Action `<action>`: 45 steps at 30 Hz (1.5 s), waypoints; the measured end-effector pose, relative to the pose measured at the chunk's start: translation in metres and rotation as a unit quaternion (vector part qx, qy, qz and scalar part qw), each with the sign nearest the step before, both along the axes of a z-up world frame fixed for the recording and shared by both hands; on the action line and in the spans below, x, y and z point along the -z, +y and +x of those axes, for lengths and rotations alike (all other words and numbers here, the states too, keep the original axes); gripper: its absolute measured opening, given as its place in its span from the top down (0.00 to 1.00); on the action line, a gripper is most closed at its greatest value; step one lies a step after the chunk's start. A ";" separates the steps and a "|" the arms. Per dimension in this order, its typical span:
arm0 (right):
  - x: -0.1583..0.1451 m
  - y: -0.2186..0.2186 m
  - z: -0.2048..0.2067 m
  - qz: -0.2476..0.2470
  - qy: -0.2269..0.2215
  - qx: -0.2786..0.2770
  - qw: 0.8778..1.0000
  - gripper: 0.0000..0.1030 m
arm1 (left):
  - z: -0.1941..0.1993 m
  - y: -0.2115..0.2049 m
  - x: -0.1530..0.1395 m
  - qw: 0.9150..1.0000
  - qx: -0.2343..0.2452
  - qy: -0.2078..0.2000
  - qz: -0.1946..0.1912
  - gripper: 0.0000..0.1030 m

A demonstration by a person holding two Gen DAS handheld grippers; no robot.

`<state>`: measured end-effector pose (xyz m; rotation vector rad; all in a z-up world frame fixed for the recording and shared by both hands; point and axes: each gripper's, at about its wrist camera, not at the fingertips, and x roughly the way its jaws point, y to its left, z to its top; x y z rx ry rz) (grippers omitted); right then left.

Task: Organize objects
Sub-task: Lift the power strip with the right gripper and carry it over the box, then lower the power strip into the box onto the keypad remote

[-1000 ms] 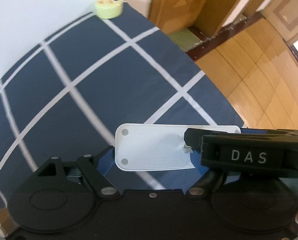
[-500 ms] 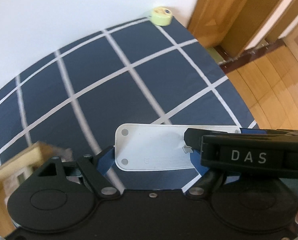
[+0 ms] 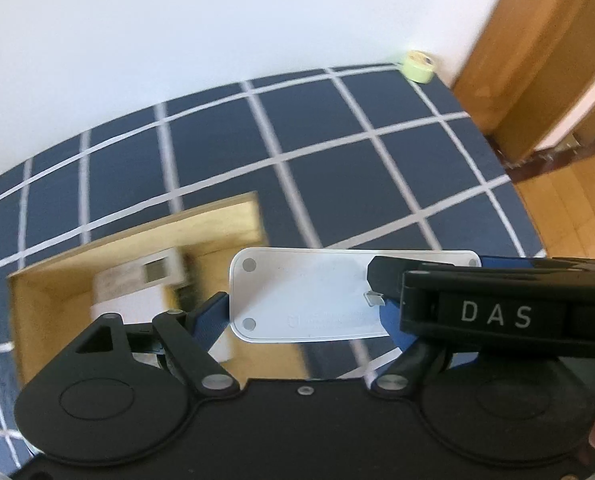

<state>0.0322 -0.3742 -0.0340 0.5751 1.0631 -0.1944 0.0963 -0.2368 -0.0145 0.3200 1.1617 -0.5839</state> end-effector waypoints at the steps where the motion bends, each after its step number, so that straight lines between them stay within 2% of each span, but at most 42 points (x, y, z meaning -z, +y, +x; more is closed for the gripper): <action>1: -0.002 0.007 0.002 0.001 -0.002 -0.006 1.000 0.16 | 0.001 0.009 -0.002 1.000 -0.008 -0.002 0.001 0.22; 12: -0.006 0.101 0.036 0.004 -0.007 -0.096 0.995 0.16 | 0.013 0.104 -0.004 0.996 -0.087 -0.006 0.011 0.23; 22: 0.027 0.166 0.060 0.013 0.026 -0.159 0.987 0.16 | 0.020 0.169 0.029 0.988 -0.148 0.026 0.020 0.23; 32: 0.068 0.191 0.070 0.016 0.055 -0.177 0.982 0.16 | 0.028 0.195 0.070 0.985 -0.161 0.057 0.026 0.23; 45: 0.094 0.190 0.093 0.007 0.078 -0.175 0.981 0.16 | 0.054 0.192 0.098 0.985 -0.149 0.083 0.021 0.23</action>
